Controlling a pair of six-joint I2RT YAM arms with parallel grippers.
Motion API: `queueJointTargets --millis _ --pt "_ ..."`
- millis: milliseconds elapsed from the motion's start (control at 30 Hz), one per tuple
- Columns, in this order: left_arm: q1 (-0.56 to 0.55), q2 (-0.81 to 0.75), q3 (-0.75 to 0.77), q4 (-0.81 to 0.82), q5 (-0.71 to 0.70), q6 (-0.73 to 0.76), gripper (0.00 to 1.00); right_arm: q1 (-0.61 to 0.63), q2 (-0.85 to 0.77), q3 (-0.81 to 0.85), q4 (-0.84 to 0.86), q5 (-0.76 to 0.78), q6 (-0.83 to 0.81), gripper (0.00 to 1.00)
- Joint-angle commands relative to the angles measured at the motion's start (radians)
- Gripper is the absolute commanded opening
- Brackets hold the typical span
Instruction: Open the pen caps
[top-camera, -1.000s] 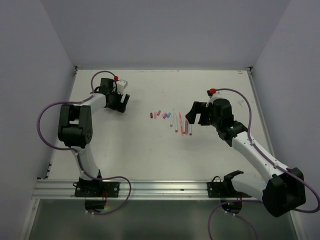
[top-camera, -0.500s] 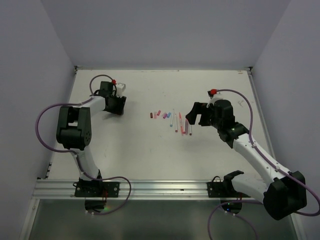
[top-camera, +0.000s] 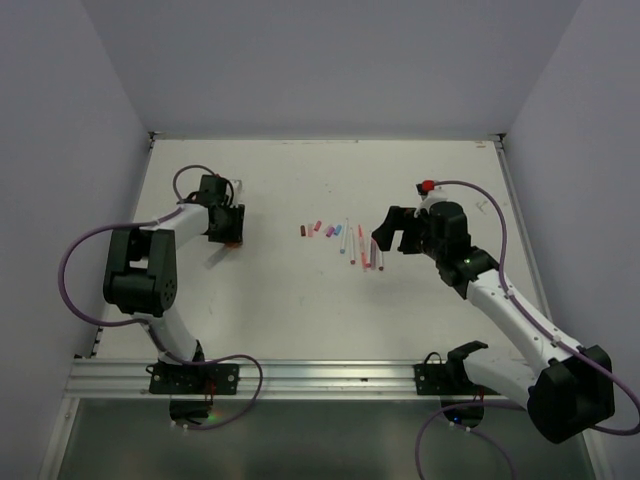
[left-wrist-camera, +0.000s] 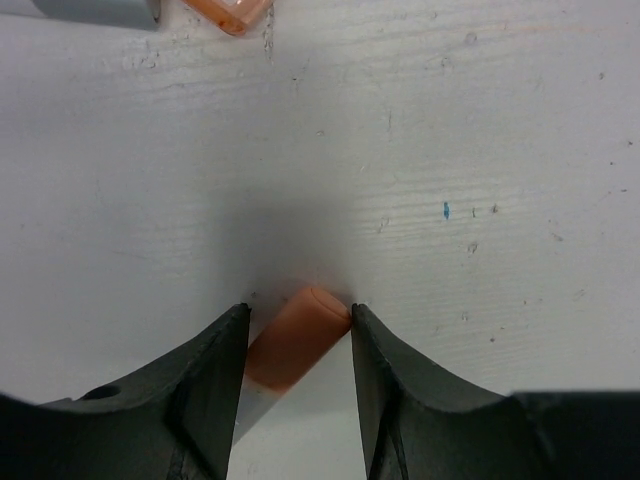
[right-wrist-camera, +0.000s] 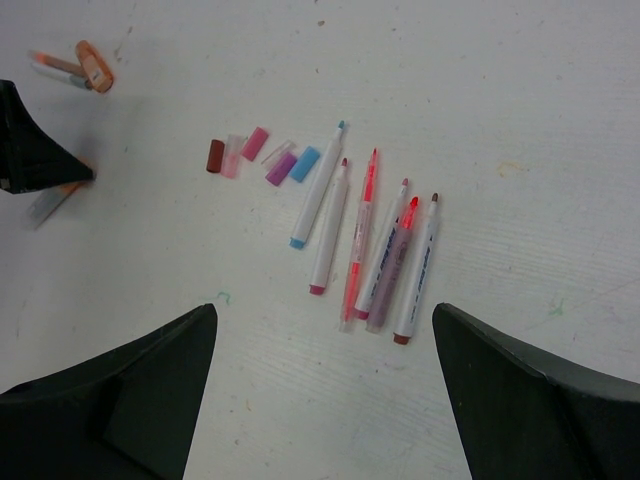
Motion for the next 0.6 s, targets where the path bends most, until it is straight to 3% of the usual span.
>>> queueJointTargets --millis 0,167,300,433,567 --pt "-0.003 -0.007 -0.022 -0.117 -0.025 -0.036 0.49 -0.001 -0.028 -0.007 0.038 -0.015 -0.008 0.92" --pt "-0.009 0.003 -0.022 -0.126 -0.005 -0.025 0.48 -0.001 -0.031 -0.006 0.032 -0.014 -0.006 0.92" --pt "-0.035 0.015 -0.033 -0.137 -0.032 -0.025 0.42 -0.001 -0.030 -0.004 0.034 -0.017 -0.006 0.92" --pt "-0.047 0.023 -0.036 -0.143 -0.028 -0.054 0.22 -0.001 -0.030 -0.004 0.035 -0.023 -0.003 0.92" --pt "-0.047 0.009 -0.026 -0.123 0.015 -0.140 0.09 0.001 -0.026 -0.004 0.057 -0.057 -0.006 0.92"
